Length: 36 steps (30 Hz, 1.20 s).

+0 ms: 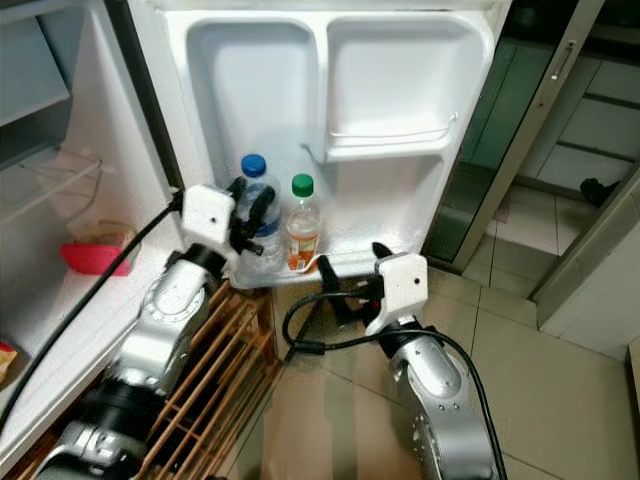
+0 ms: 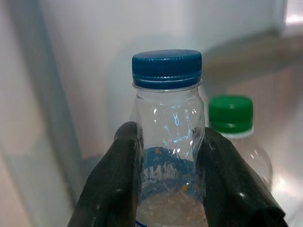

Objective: Restocking fridge

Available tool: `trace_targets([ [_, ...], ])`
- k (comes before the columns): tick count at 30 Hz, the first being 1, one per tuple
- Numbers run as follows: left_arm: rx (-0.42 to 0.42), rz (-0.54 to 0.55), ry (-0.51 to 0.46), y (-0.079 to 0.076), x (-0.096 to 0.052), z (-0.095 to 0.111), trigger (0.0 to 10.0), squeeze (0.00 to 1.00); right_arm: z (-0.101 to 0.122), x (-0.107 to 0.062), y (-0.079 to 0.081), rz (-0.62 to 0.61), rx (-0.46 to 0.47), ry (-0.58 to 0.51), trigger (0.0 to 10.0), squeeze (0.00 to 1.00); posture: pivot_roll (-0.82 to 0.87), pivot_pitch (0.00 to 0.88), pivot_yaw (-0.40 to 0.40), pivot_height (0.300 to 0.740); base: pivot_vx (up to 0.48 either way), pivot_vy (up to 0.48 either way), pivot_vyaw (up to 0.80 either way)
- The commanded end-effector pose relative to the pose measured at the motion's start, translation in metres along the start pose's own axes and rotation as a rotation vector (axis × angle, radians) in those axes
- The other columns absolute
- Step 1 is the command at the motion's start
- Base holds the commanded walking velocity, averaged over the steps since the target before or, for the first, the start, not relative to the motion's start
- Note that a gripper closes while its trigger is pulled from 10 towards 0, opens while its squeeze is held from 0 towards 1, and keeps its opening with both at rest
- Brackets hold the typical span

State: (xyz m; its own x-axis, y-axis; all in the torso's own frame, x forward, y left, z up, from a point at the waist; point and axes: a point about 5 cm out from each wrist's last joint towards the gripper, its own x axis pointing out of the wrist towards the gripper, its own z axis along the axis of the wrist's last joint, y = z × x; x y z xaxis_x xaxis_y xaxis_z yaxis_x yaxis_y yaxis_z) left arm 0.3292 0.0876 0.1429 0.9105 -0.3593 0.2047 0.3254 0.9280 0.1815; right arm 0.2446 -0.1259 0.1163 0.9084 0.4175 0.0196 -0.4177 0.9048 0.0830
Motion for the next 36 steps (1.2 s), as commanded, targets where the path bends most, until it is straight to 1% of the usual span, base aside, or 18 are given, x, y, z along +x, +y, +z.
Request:
trace_targets([
  [1,0.017,0.025,-0.032,0.004,0.006,0.006,10.0,0.00,0.004,0.003,0.000,0.018,0.002,-0.005,10.0,0.24,-0.21,0.000,0.010,0.740,0.000,0.000,0.00],
  [5,0.029,0.022,-0.035,0.000,0.010,0.004,10.0,0.00,0.004,0.003,0.002,0.050,0.002,0.012,10.0,0.24,-0.21,0.000,0.005,0.740,0.000,0.000,0.00],
  [6,0.042,0.022,-0.034,0.000,0.012,0.003,10.0,1.00,0.003,0.002,0.002,0.056,0.003,0.017,10.0,0.24,-0.21,0.000,0.004,0.740,0.000,0.000,0.00],
  [9,0.056,0.025,-0.034,0.000,0.014,0.002,10.0,1.00,0.003,0.001,0.001,0.069,0.004,0.026,10.0,0.24,-0.21,0.000,0.004,0.740,0.000,0.000,0.00],
  [11,0.081,0.046,-0.031,0.003,0.016,0.002,10.0,1.00,0.004,0.001,0.001,0.073,0.007,0.029,10.0,0.24,-0.21,0.000,0.003,0.740,0.000,0.000,0.00],
  [12,0.097,0.069,-0.032,0.007,0.017,0.005,10.0,1.00,0.004,0.001,0.001,0.075,0.008,0.030,10.0,0.24,-0.21,0.000,0.003,0.740,0.000,0.000,0.00],
  [13,0.113,0.108,-0.045,0.016,0.019,0.013,10.0,1.00,0.003,0.000,0.001,0.077,0.011,0.032,10.0,0.24,-0.21,0.000,0.003,0.740,0.000,0.000,0.00],
  [14,0.130,0.128,-0.064,0.021,0.020,0.020,10.0,1.00,0.003,0.000,0.001,0.079,0.013,0.034,10.0,0.24,-0.21,0.000,0.002,0.740,0.000,0.000,0.00],
  [16,0.141,0.154,-0.099,0.027,0.021,0.030,10.0,1.00,0.003,0.000,0.001,0.081,0.016,0.036,10.0,0.24,-0.20,0.000,0.000,0.740,0.000,0.000,0.00],
  [20,0.134,0.177,-0.151,0.036,0.023,0.047,10.0,1.00,0.002,0.000,0.001,0.092,0.020,0.044,10.0,0.24,-0.20,0.000,-0.003,0.740,0.000,0.000,0.00],
  [22,0.136,0.189,-0.195,0.046,0.022,0.064,10.0,1.00,0.002,-0.001,0.002,0.106,0.023,0.050,10.0,0.24,-0.20,0.000,-0.003,0.740,0.000,0.000,0.00],
  [23,0.136,0.189,-0.195,0.046,0.022,0.064,10.0,1.00,0.002,-0.001,0.002,0.106,0.023,0.050,10.0,0.24,-0.20,0.000,-0.003,0.740,0.000,0.000,0.00],
  [25,0.149,0.193,-0.221,0.057,0.018,0.077,10.0,1.00,0.001,-0.002,0.002,0.113,0.025,0.056,10.0,0.24,-0.20,0.000,-0.003,0.740,0.000,0.000,0.00],
  [32,0.149,0.193,-0.221,0.057,0.018,0.077,10.0,1.00,0.001,-0.002,0.002,0.113,0.025,0.056,10.0,0.24,-0.20,0.000,-0.003,0.740,0.000,0.000,0.00],
  [33,0.152,0.195,-0.223,0.060,0.016,0.080,10.0,1.00,0.000,-0.002,0.002,0.115,0.026,0.058,10.0,0.24,-0.20,0.000,-0.003,0.740,0.000,0.000,0.00],
  [34,0.144,0.143,-0.240,0.074,0.000,0.095,10.0,1.00,-0.004,-0.002,-0.001,0.113,0.030,0.070,10.0,0.24,-0.13,0.000,-0.031,0.740,0.000,0.000,0.00],
  [35,0.138,0.079,-0.256,0.078,-0.014,0.107,10.0,1.00,-0.007,-0.002,-0.003,0.112,0.031,0.081,10.0,0.24,-0.13,0.000,-0.033,0.740,0.000,0.000,0.00],
  [36,0.138,0.079,-0.256,0.078,-0.014,0.107,10.0,1.00,-0.007,-0.002,-0.003,0.112,0.031,0.081,10.0,0.24,-0.13,0.000,-0.033,0.740,0.000,0.000,0.00],
])
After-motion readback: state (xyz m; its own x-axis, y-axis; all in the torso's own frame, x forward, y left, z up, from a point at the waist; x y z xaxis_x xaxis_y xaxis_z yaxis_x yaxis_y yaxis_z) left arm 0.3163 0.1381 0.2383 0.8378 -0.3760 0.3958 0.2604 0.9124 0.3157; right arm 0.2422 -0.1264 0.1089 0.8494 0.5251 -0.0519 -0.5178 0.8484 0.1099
